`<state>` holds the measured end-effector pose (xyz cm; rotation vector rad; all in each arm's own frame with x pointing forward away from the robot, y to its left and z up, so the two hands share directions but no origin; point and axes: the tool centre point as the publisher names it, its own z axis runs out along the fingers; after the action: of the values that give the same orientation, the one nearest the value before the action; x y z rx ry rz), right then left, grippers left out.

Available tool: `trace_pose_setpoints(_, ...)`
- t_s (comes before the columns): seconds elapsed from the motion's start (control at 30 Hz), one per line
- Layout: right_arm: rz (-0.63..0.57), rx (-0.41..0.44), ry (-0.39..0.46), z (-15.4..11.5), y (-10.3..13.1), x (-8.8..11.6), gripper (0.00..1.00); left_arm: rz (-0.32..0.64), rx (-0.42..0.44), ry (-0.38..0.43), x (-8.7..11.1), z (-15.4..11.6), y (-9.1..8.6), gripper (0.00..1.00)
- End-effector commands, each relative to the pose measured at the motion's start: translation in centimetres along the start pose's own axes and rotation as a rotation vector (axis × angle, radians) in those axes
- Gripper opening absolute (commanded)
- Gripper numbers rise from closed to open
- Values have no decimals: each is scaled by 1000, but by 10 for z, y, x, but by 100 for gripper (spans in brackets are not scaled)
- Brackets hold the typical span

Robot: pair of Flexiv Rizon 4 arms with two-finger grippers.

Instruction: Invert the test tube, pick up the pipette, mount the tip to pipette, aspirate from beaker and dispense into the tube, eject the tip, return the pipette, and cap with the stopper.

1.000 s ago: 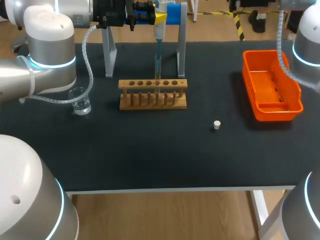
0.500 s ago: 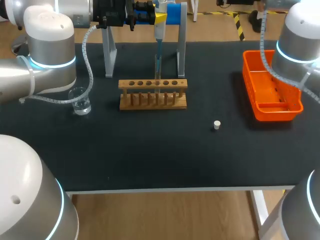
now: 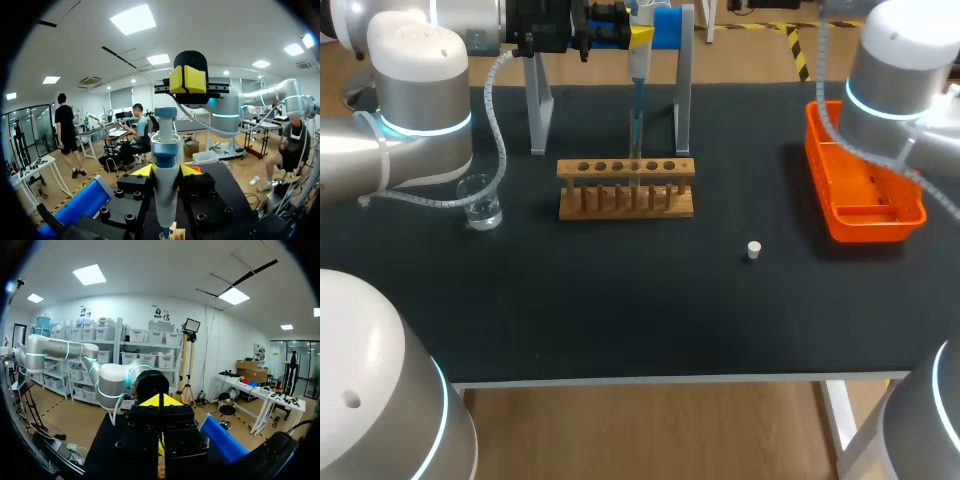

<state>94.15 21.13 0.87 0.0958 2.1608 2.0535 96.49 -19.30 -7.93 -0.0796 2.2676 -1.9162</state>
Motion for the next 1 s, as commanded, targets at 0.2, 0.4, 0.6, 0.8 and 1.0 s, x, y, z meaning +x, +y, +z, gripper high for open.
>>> trace_pose_setpoints(0.2, -45, 38, -6, 17, 5, -10, 0, 0, 0, 0, 0, 0, 0, 0)
trace_pose_setpoints(0.4, -51, 44, -7, 21, 2, -17, 0, 0, 0, 0, 0, 0, 0, 0)
trace_pose_setpoints(0.6, -48, 54, -6, 26, -4, -22, 0, 0, 0, 0, 0, 0, 0, 0)
trace_pose_setpoints(0.8, -43, 61, -3, 29, -8, -25, 0, 0, 0, 0, 0, 0, 0, 0)
trace_pose_setpoints(1.0, -34, 63, 0, 33, -11, -28, 0, 0, 0, 0, 0, 0, 0, 0)
